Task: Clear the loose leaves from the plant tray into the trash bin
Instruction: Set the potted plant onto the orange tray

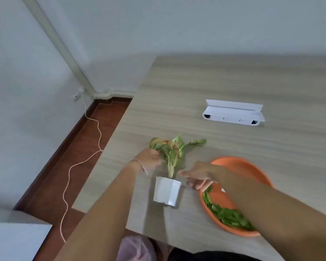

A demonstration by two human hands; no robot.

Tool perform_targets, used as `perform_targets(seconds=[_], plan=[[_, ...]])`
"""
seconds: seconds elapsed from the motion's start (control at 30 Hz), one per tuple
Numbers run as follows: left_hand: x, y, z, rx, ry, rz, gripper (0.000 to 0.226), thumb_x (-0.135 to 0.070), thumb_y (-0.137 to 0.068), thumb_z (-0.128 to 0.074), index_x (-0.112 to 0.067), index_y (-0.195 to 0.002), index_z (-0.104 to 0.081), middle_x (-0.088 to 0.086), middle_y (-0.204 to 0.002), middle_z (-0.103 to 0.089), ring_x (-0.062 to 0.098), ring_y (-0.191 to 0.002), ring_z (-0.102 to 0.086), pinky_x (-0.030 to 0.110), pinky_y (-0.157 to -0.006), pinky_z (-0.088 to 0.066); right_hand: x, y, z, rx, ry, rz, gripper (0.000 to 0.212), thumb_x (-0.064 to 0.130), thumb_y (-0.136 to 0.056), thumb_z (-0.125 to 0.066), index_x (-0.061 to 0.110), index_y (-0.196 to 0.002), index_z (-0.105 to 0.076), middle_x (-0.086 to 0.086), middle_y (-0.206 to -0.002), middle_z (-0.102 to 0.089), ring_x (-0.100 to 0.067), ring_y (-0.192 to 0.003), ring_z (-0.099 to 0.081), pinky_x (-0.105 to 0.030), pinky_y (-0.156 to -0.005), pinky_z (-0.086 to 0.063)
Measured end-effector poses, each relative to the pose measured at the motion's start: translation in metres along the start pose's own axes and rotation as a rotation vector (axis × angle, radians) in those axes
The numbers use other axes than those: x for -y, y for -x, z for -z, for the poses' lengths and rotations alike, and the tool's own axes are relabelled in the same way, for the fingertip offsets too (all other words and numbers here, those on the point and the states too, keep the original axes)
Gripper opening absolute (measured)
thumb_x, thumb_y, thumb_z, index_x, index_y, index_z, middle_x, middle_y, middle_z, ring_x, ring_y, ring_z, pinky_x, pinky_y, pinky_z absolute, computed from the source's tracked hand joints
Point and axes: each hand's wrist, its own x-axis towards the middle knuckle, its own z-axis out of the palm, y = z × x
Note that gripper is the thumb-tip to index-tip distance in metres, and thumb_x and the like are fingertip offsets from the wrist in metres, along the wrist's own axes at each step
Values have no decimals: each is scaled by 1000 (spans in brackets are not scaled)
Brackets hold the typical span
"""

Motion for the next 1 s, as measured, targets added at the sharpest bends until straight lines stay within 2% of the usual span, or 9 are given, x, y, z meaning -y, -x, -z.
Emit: perform_targets(seconds=[0.1, 0.23, 0.37, 0.47, 0.57, 0.63, 0.8, 0.9, 1.0], plan=[[25, 13, -22, 162, 90, 272, 33, -24, -63, -66, -14, -94, -62, 11, -83, -61, 26, -70, -56, 29, -60, -48, -12, -12, -37, -4, -176, -58, 78, 66, -65, -74, 7, -115, -62, -12, -109, -69, -27, -86, -73, -42, -72, -63], [54, 12, -50, 266, 356, 355, 46, -17, -62, -68, 0, -104, -66, 20, -103, -72, 34, -92, -70, 45, -80, -59, -17, -23, -72, -22, -337, -37, 74, 68, -66, -70, 12, -113, -65, -11, -102, -71, -26, -85, -74, -46, -79, -62], [71, -7, -59, 186, 290, 195, 47, -27, -51, -68, -6, -92, -74, 16, -96, -76, 34, -93, -73, 58, -85, -57, -18, -24, -75, -76, -362, 24, 71, 69, -57, -69, 17, -104, -68, -8, -93, -77, -23, -81, -75, -46, -81, -61], [27, 11, -51, 75, 239, 49, 19, -14, -63, -69, -18, -82, -71, 1, -82, -74, 20, -81, -70, 39, -74, -60, -17, -11, -54, -164, -341, 171, 50, 56, -66, -72, 23, -103, -67, 0, -87, -77, -20, -74, -74, -41, -71, -61], [-17, 12, -59, 10, 237, -104, 30, 6, -79, -65, -21, -91, -58, -14, -85, -63, 4, -79, -60, 10, -60, -46, -29, 7, -21, -315, -376, 322, 41, 45, -68, -79, 27, -102, -64, 11, -88, -72, -11, -79, -69, -33, -68, -57], [-42, 8, -71, -4, 265, -182, 40, 6, -78, -67, -18, -107, -54, -11, -94, -64, 1, -86, -61, 4, -61, -47, -45, 22, 2, -423, -360, 323, 55, 51, -63, -81, 30, -109, -58, 12, -101, -68, -9, -87, -69, -34, -67, -59], [-86, -12, -120, 71, 204, -289, 65, -15, -64, -70, -22, -126, -51, -3, -121, -65, 15, -111, -63, 39, -94, -55, -102, 49, 39, -611, -361, 302, 59, 44, -66, -83, 31, -114, -53, 14, -105, -67, -2, -85, -69, -25, -72, -58], [-109, -21, -148, 89, 125, -325, 66, -14, -65, -68, -23, -128, -51, -3, -121, -65, 17, -110, -62, 42, -96, -54, -129, 57, 47, -695, -353, 269, 64, 43, -64, -84, 29, -118, -52, 17, -109, -66, 5, -85, -67, -14, -70, -55], [-119, -31, -173, 58, 16, -346, 38, -13, -74, -63, -18, -112, -60, 3, -106, -71, 21, -97, -67, 42, -88, -57, -146, 60, 50, -756, -336, 227, 65, 37, -65, -85, 28, -119, -50, 18, -109, -64, 11, -86, -62, -10, -67, -49]])
